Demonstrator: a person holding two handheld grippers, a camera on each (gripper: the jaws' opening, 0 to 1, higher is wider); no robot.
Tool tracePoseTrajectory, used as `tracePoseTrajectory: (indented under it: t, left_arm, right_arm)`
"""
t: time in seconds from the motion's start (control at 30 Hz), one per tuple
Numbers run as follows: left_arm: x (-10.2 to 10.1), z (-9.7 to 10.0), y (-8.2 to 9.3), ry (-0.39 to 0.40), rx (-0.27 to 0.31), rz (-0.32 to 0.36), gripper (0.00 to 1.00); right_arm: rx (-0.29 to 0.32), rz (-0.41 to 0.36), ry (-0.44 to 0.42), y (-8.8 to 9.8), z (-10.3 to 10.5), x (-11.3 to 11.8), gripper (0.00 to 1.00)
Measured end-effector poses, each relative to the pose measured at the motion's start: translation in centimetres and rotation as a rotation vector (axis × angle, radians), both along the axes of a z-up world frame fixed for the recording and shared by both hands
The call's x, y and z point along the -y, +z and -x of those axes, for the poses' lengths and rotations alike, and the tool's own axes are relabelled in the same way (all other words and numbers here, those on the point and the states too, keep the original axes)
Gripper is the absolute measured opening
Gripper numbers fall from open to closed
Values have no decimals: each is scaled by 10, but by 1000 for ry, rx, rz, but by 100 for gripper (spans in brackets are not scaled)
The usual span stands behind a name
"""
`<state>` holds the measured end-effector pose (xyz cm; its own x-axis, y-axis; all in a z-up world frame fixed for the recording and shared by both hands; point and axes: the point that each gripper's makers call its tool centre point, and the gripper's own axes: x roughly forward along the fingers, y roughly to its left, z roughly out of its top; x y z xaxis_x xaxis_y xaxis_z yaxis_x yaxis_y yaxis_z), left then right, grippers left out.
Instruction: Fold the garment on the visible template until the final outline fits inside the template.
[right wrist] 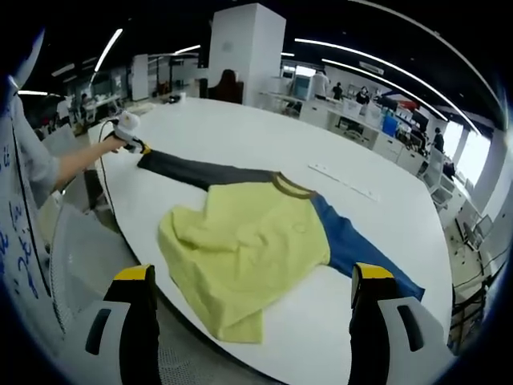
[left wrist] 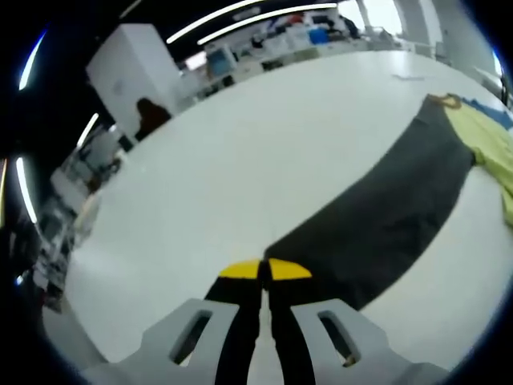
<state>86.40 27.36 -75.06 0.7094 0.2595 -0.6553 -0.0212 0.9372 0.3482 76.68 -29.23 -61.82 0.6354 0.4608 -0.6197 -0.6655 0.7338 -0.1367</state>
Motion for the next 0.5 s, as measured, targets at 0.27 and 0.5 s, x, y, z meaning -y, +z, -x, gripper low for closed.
tracePoseTrajectory:
  t: [0.27,0.5]
  left_arm:
    - [-2,4,-10,8,-31,12,0]
    - [-4,3,-15,10,-43,20,0]
  right_arm:
    - [5,5,2,2,-1,-2,100]
    - [4,11,3,2,-3,-3,100]
